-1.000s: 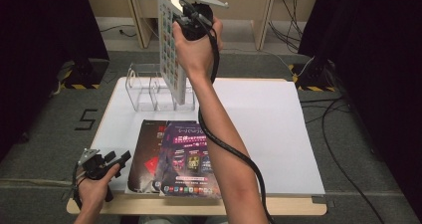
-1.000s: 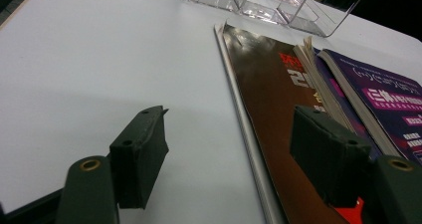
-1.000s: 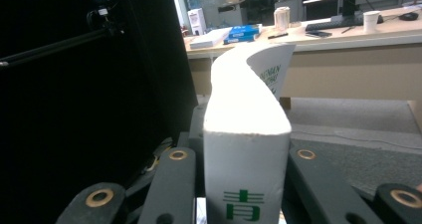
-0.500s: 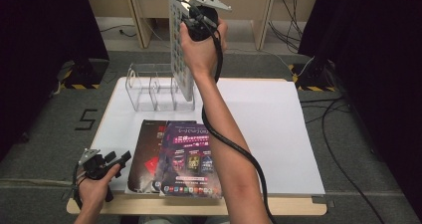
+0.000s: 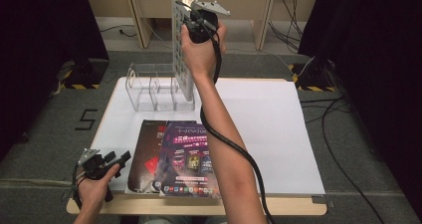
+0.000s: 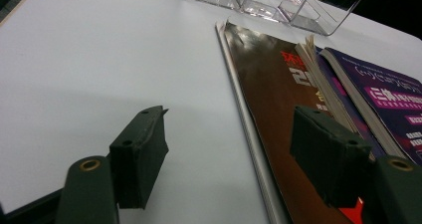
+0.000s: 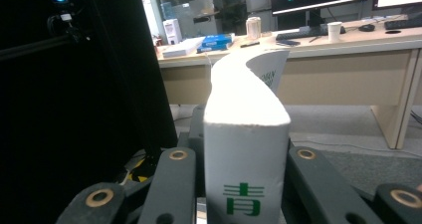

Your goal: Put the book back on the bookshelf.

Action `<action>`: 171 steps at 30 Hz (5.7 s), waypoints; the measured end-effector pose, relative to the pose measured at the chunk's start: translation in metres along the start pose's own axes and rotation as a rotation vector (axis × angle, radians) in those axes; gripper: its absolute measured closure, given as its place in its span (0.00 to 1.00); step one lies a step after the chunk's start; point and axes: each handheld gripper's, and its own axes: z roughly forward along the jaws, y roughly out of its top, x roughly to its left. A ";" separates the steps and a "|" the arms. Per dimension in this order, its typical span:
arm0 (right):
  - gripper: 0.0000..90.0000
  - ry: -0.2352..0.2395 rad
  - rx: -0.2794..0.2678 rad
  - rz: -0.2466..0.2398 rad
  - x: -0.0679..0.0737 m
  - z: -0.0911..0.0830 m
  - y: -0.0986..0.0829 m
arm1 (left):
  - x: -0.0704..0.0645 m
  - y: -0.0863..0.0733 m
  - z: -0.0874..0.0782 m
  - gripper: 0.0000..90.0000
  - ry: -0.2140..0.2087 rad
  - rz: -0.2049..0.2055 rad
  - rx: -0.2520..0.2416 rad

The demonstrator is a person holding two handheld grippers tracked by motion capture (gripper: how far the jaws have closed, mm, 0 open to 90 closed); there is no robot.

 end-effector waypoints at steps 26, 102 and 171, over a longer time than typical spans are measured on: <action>0.82 -0.029 0.042 0.005 -0.004 0.036 -0.039 | -0.001 -0.001 0.001 0.33 -0.008 0.004 0.007; 0.72 0.030 0.518 -0.042 -0.032 0.065 -0.072 | -0.002 -0.003 0.002 0.33 -0.013 -0.001 0.009; 0.82 -0.138 0.229 -0.001 -0.012 0.067 -0.096 | -0.001 -0.003 0.002 0.33 -0.022 -0.003 0.004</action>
